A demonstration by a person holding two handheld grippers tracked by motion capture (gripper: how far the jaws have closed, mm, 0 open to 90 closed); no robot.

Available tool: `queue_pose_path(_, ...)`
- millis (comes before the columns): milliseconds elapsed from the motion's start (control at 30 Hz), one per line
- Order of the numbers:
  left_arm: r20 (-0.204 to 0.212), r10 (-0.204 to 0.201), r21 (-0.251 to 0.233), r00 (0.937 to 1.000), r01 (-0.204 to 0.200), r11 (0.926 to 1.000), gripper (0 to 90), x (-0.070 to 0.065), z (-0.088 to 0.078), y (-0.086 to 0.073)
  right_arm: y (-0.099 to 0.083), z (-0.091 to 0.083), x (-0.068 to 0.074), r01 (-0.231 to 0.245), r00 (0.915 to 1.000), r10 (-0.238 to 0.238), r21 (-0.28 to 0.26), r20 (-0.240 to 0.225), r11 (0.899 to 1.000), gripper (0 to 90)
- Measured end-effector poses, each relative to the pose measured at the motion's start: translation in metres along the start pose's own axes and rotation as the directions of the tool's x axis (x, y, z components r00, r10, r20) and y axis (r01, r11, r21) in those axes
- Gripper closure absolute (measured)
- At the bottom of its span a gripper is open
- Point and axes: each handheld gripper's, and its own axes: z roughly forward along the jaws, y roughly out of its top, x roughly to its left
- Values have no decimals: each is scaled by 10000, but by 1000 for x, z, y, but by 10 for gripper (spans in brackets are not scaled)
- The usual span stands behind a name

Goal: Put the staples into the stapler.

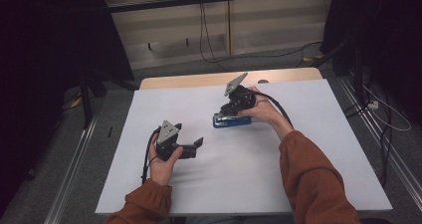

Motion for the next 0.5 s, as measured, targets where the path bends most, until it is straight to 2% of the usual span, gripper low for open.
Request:
queue_pose_path(300,9,15,-1,10000,-15,10000,49,0,0,0,0,5,0,324,9994,-323,112,-97,9994,794)
queue_pose_path(500,-2,-13,-17,10000,13,10000,48,0,-1,0,1,8,-2,376,9991,-371,236,-212,9990,794)
